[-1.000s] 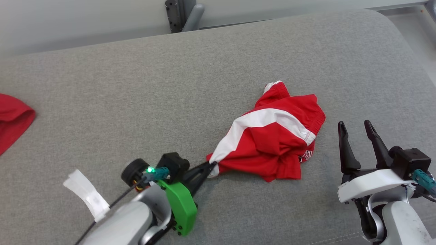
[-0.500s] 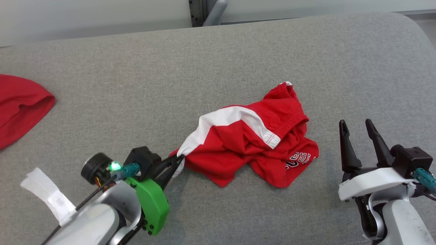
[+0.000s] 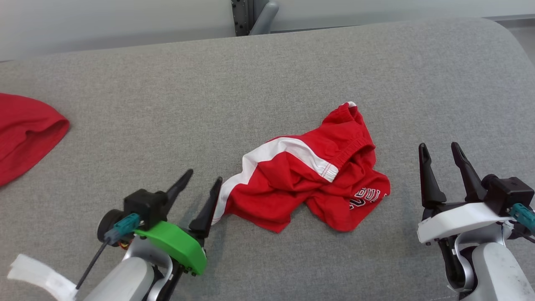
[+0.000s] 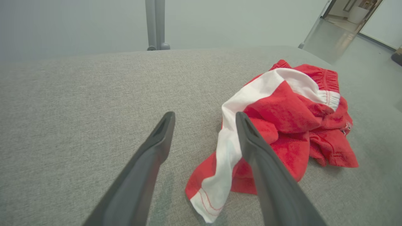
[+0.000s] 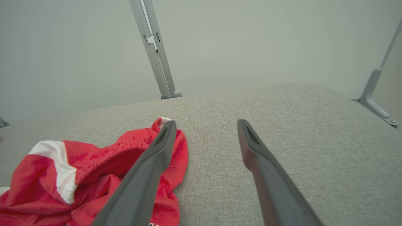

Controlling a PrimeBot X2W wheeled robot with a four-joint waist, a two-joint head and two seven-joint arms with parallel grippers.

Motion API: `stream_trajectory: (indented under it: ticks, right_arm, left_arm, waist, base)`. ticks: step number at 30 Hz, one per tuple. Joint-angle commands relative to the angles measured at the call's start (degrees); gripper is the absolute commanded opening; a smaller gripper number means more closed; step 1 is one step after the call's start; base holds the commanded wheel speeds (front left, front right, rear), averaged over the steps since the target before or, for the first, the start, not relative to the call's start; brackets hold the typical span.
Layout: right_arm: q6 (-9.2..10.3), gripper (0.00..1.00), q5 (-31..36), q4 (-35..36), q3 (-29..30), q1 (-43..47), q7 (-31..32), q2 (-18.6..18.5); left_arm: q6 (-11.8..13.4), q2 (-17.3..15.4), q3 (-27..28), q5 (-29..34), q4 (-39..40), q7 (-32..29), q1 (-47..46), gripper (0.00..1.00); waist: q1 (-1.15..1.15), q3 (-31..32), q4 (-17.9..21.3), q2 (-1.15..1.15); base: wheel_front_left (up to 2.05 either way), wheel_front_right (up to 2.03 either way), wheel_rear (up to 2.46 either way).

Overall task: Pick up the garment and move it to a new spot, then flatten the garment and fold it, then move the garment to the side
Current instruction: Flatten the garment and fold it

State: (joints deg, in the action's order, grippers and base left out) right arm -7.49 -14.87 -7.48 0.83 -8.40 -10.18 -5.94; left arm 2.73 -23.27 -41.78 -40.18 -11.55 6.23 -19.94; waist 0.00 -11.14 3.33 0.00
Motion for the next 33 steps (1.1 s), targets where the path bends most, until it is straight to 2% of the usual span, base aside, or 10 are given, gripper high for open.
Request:
stream_trajectory:
  ticks: [1,5,8,13,22,33]
  right_arm:
    - [0.0,1.0,0.5,0.4,0.2,0.8,-0.1,-0.2]
    - [0.0,1.0,1.0,0.9,0.2,1.3,0.0,0.0]
    - [0.0,1.0,1.5,1.4,0.2,2.0,0.2,0.1]
    - [0.0,1.0,2.2,1.9,-0.1,2.8,0.8,0.0]
    - [0.0,1.0,2.8,3.3,0.0,5.3,2.1,-0.2]
    - [0.0,1.0,2.8,4.7,0.5,6.7,3.3,-0.2]
  left_arm:
    - [1.3,-0.1,1.6,-0.1,0.6,2.6,0.8,1.0]
    - [5.5,0.2,6.5,0.6,3.3,7.5,2.2,1.0]
    - [8.5,0.5,10.7,2.5,6.1,8.6,3.5,1.0]
    - [10.7,1.6,17.5,6.7,10.3,8.8,7.0,1.0]
    - [8.2,1.1,21.7,10.1,10.6,8.9,13.6,1.0]
    - [6.5,1.7,20.5,10.1,8.3,8.9,14.5,1.0]
  waist:
    - [0.0,0.6,-0.4,0.0]
    - [0.0,1.6,-0.9,0.0]
    - [0.0,2.4,-1.5,0.0]
    - [0.0,3.8,-2.4,0.0]
    - [0.0,6.8,-2.8,0.0]
    - [0.0,7.3,-3.0,0.0]
  base:
    - [0.0,0.0,0.0]
    - [0.0,0.0,0.0]
    - [0.0,0.0,0.0]
    - [0.0,0.0,0.0]
    - [0.0,0.0,0.0]
    - [0.0,0.0,0.0]
